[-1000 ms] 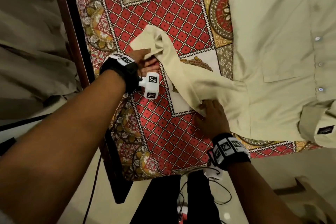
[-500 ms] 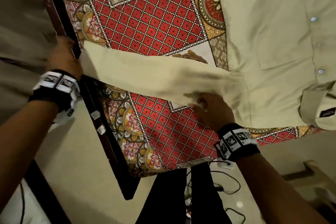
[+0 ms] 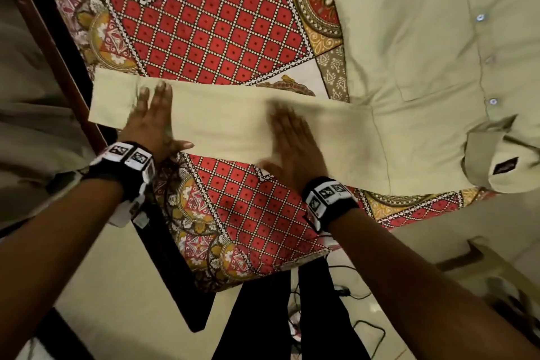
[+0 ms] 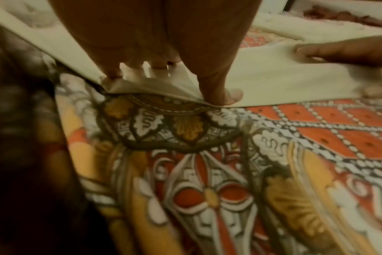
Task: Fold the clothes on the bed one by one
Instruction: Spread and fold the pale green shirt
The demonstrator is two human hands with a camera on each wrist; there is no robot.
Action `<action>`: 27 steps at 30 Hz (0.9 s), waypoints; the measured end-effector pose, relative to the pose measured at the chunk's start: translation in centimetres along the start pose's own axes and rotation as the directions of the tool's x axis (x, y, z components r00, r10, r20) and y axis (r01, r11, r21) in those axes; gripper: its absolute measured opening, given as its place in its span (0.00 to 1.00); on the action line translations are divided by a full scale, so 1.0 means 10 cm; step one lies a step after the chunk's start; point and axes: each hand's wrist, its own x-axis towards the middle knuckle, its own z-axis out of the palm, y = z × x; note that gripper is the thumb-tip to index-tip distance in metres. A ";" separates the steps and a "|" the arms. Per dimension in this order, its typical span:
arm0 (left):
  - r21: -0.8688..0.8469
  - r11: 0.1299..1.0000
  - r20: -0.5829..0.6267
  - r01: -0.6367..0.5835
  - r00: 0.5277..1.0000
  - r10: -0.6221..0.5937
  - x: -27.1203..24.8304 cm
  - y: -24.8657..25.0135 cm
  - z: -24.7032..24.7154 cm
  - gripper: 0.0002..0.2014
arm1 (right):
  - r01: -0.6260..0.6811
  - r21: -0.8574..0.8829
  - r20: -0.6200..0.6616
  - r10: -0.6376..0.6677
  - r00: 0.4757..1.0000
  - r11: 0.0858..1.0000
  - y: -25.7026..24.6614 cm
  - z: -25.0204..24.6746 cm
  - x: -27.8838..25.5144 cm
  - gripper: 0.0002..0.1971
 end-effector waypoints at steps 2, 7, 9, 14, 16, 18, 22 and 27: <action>0.035 0.999 0.038 -0.023 0.999 0.022 0.02 -0.07 -0.08 0.66 | -0.095 -0.103 0.009 0.096 0.995 0.990 0.26 -0.10 -0.20 0.56; 0.079 0.997 0.042 -0.026 0.999 0.023 0.01 -0.06 -0.10 0.67 | -0.229 -0.283 0.034 0.248 0.968 0.931 0.97 -0.43 -0.79 0.58; 0.092 0.996 0.037 -0.019 0.999 0.016 -0.02 -0.04 -0.10 0.67 | -0.228 -0.304 0.023 0.247 0.969 0.925 1.09 -0.47 -0.90 0.57; 0.055 0.994 -0.164 0.091 0.983 -0.081 -0.12 0.01 -0.11 0.53 | -0.162 -0.176 -0.159 0.134 0.978 0.971 0.89 -0.44 -0.83 0.48; 0.005 0.985 -0.106 0.173 0.979 -0.171 -0.07 -0.04 -0.12 0.51 | -0.129 -0.140 -0.203 0.099 0.974 0.982 0.72 -0.36 -0.67 0.44; 0.012 0.979 -0.032 0.205 0.978 -0.204 -0.02 -0.17 -0.12 0.55 | -0.157 -0.107 -0.201 0.133 0.971 0.982 0.61 -0.25 -0.51 0.44; 0.054 0.986 0.013 0.160 0.987 -0.161 0.05 -0.28 -0.14 0.62 | -0.214 -0.104 -0.153 0.197 0.968 0.971 0.62 -0.15 -0.42 0.52; 0.000 0.969 -0.023 0.245 0.969 -0.245 -0.04 -0.17 -0.16 0.63 | -0.322 -0.113 -0.087 0.314 0.946 0.940 0.67 -0.37 -0.43 0.73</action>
